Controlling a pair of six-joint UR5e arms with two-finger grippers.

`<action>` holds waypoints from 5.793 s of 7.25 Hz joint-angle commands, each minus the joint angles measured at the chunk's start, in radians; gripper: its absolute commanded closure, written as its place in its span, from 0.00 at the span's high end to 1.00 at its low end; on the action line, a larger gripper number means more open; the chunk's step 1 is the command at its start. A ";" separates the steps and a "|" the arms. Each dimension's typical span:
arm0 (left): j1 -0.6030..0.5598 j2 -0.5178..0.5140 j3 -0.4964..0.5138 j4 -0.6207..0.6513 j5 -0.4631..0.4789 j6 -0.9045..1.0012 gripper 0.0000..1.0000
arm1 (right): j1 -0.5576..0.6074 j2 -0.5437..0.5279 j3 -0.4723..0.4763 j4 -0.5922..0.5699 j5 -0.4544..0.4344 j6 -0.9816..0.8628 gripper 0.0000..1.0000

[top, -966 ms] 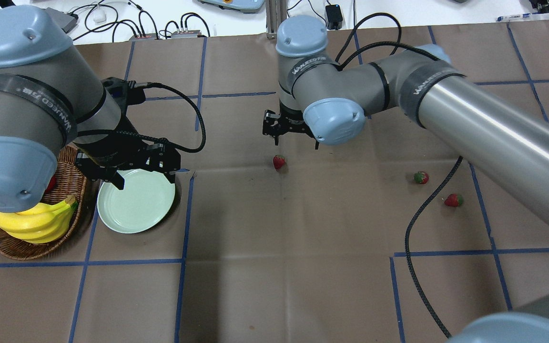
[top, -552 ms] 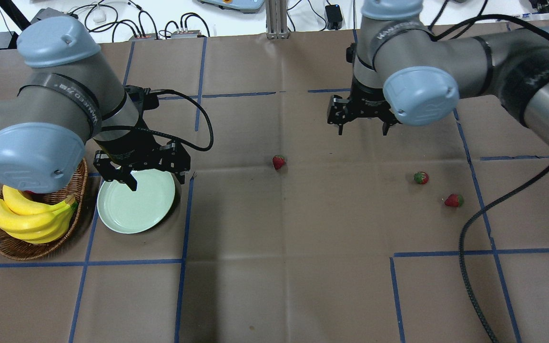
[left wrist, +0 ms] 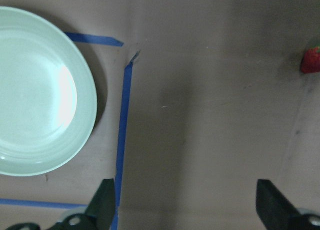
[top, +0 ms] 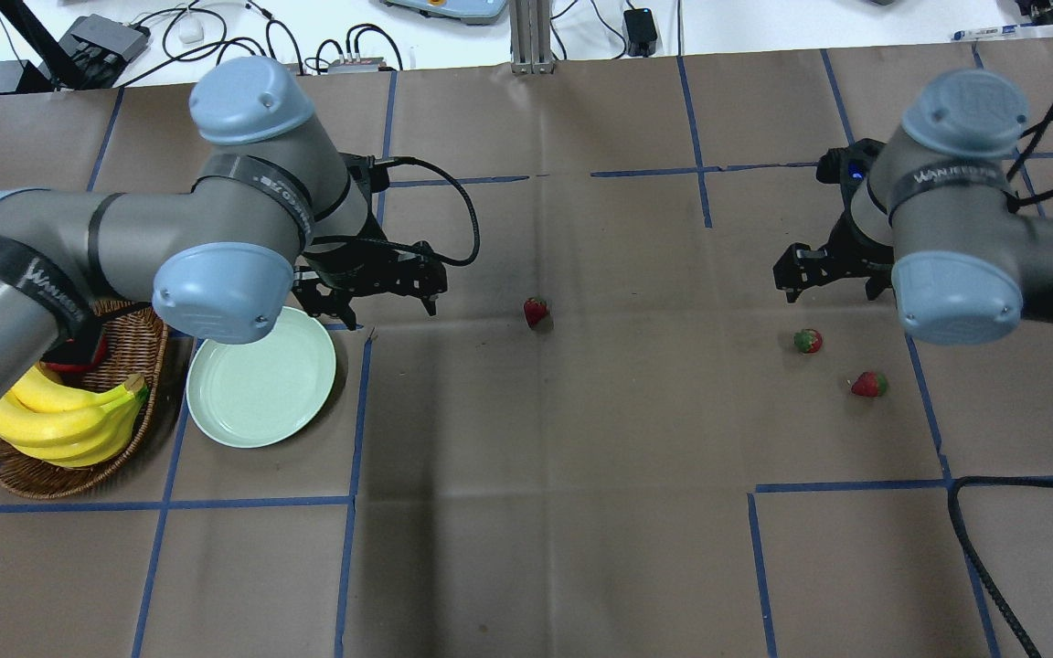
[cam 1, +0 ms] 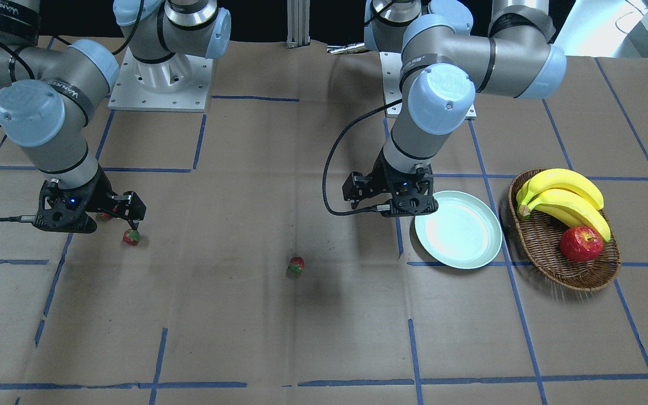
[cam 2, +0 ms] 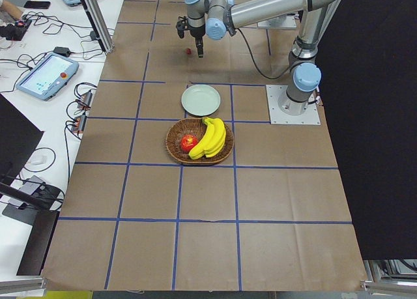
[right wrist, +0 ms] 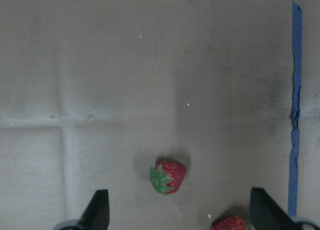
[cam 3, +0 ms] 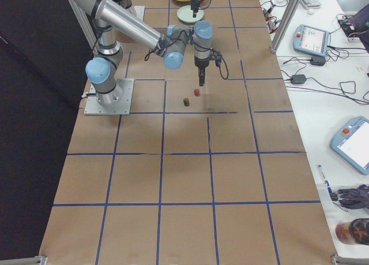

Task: Collect all strawberries into plate
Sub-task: 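Grasp a second strawberry with the right gripper while the left grasps the middle one, then drop the strawberry onto the plate with left gripper while right sets its strawberry down, then grasp the last strawberry with the right gripper while the left grasps the middle one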

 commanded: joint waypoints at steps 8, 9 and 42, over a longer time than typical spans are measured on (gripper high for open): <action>-0.189 -0.408 0.214 0.239 0.000 -0.069 1.00 | 0.006 0.128 0.099 -0.213 0.014 -0.024 0.57; -0.198 -0.410 0.203 0.239 0.000 -0.080 1.00 | 0.006 0.128 0.099 -0.213 0.014 -0.024 0.44; -0.114 -0.237 0.081 0.268 0.058 -0.012 1.00 | -0.047 -0.100 -0.123 0.278 -0.019 -0.107 0.99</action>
